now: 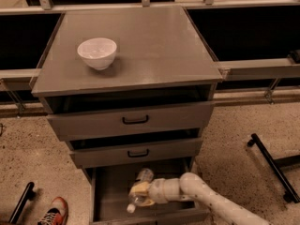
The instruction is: Pick blue plastic bottle from bottom drawer and place on counter
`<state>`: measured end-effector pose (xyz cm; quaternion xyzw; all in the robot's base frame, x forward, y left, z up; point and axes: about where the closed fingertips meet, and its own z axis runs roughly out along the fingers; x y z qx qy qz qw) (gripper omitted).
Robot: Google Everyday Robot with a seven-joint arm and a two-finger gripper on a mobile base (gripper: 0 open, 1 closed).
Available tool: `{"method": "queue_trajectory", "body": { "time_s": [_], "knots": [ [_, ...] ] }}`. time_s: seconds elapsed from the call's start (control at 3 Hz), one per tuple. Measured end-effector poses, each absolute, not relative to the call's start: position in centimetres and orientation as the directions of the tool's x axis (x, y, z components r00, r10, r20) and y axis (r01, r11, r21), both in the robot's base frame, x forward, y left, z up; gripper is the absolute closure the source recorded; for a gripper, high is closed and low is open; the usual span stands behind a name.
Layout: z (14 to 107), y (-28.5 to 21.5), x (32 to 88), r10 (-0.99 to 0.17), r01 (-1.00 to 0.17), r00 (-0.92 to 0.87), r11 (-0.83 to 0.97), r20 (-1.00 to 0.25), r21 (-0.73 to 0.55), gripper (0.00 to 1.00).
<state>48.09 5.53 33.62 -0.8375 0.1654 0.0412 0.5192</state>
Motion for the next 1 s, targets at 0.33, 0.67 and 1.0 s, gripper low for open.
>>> {"method": "queue_trajectory", "body": {
  "time_s": [0.33,0.67,1.0],
  "knots": [
    [34.6,2.0,47.9,-0.244,-0.306,0.943,-0.367,-0.227,-0.878,1.0],
    [37.6,2.2,48.3,-0.24,-0.281,0.95,-0.374,-0.2,-0.884,1.0],
    [44.4,1.4,47.8,-0.243,-0.212,0.961,-0.36,-0.128,-0.908,1.0]
  ]
}}
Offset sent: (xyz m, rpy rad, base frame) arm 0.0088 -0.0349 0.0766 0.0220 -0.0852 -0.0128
